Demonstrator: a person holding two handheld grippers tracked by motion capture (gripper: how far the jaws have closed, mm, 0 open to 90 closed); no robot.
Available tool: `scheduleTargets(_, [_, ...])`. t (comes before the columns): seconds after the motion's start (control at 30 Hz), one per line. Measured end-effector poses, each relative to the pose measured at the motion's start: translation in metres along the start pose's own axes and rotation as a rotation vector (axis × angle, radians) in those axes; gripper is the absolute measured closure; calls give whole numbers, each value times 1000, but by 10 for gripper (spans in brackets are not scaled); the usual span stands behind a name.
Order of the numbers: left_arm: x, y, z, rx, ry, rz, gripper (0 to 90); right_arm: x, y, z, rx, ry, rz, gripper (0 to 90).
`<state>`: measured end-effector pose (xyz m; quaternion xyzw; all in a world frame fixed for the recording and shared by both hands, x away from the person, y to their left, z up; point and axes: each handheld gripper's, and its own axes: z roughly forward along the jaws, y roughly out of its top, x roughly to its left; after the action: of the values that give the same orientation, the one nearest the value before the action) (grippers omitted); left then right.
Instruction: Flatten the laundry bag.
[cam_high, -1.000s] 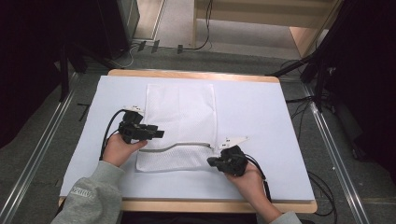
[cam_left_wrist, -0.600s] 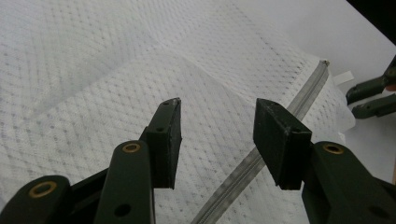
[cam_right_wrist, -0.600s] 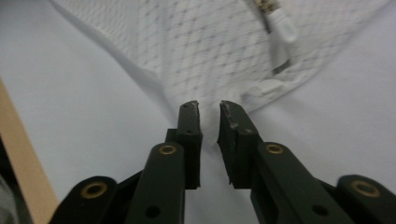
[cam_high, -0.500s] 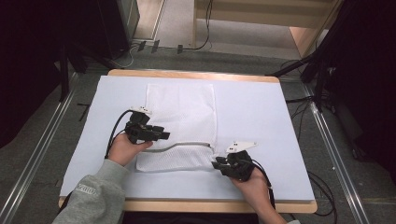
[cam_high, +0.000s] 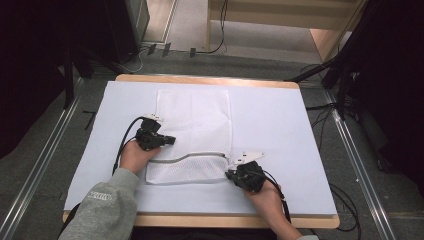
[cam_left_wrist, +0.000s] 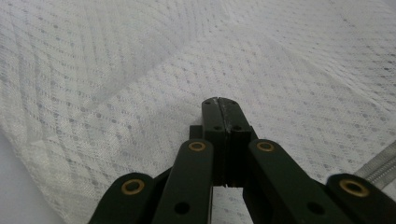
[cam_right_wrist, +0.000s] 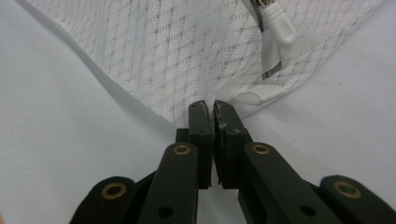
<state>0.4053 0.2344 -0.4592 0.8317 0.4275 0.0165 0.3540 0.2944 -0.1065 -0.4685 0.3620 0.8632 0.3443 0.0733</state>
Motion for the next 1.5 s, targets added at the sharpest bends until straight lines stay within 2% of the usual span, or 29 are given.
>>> scheduleTargets(0.1, [-2,0,0,2,17,29,900,-3,1,-2,13,18,18,900])
scheduleTargets(0.2, [-4,0,0,4,25,34,900,-4,-1,-10,13,21,35,900])
scheduleTargets(0.37, [-3,-1,0,-1,21,18,900,-3,-12,-21,32,33,56,900])
scheduleTargets(0.5, [-2,-2,-1,0,28,25,900,1,-19,-21,46,34,29,898])
scheduleTargets(0.53, [-2,-2,-1,-6,29,15,900,0,-19,-22,46,34,26,892])
scheduleTargets(0.6, [1,-3,-3,-7,20,3,900,-2,-22,-25,59,34,27,876])
scheduleTargets(0.67, [2,-3,-3,-8,17,-3,900,-5,-25,-28,61,51,45,799])
scheduleTargets(0.77, [1,-2,-3,-3,11,-24,900,-8,-25,-39,-2,49,52,788])
scheduleTargets(0.87, [-1,0,-5,10,5,-34,883,-10,-19,-46,-64,38,59,893])
scheduleTargets(0.9, [-3,1,-6,6,-5,-29,878,-11,-16,-47,-73,29,61,900])
scheduleTargets(1.0, [-12,4,-11,-10,-26,-12,854,-17,-6,-43,-99,33,76,900])
scheduleTargets(1.23, [-25,7,-18,-20,-63,7,778,-23,13,-28,-113,46,65,900])
scheduleTargets(1.5, [-33,7,-24,-37,-100,21,675,-22,27,-2,-93,84,59,900])
